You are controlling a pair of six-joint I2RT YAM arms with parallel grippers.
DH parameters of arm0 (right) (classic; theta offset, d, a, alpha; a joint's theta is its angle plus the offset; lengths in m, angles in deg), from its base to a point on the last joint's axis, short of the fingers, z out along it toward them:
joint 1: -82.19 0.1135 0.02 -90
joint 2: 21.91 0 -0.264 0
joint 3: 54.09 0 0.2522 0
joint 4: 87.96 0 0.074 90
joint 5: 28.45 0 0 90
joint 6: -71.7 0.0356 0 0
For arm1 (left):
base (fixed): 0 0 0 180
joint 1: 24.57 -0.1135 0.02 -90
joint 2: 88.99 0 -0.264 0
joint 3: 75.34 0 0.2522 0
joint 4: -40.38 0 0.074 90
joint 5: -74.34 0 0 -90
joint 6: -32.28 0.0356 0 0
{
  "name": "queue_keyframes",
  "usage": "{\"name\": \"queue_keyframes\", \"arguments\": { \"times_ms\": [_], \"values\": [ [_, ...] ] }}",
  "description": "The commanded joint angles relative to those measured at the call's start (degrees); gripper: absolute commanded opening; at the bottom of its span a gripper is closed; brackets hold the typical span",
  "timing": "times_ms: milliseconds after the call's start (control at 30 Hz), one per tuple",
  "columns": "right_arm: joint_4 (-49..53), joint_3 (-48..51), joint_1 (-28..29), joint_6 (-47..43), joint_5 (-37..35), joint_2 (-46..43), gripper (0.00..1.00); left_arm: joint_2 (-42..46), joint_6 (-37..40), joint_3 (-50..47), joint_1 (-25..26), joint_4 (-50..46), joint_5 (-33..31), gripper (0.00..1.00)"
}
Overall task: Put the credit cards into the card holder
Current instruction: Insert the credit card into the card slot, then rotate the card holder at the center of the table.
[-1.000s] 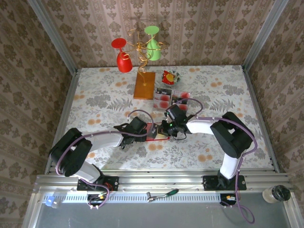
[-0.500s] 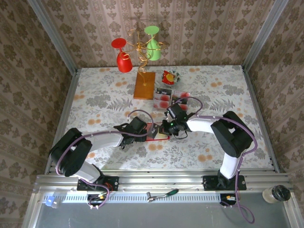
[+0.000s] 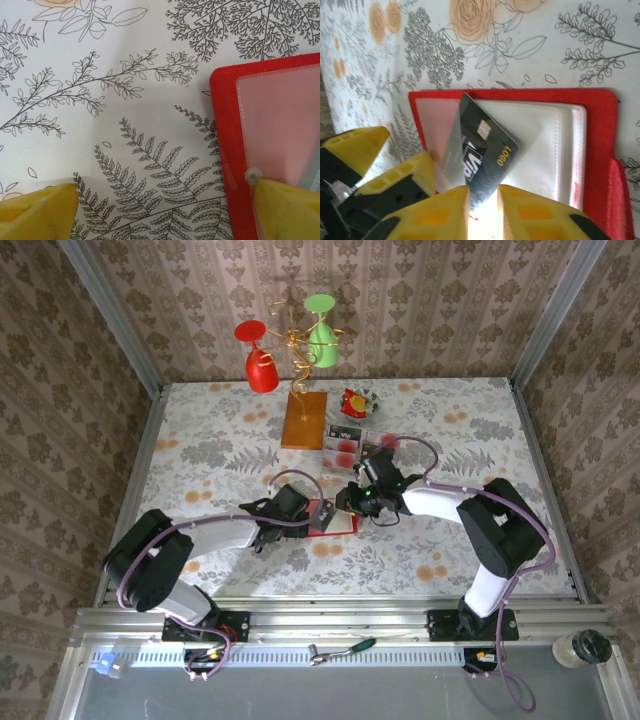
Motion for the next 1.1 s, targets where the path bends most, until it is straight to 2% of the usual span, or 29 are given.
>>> {"name": "queue_keyframes", "arguments": {
  "times_ms": [0,367,733,1067],
  "values": [
    [-4.3,1.7,-0.1,2.9,-0.7,-0.7,0.28,0.6,1.8,3.5,-0.2,-1.9,0.2,0.92],
    [-10.8,5.3,0.4,7.4,-2.9,0.1,0.30,-4.3,1.4,4.7,0.1,-1.4,0.1,0.92],
    [-12.1,5.0,2.8,8.4,-3.6,2.2,0.34,-4.9,0.1,1.9,0.1,0.2,-0.6,0.92],
    [-10.6,4.7,4.6,9.3,-7.0,2.6,0.38,-5.7,0.6,2.3,0.2,0.5,-0.3,0.92]
  ]
}}
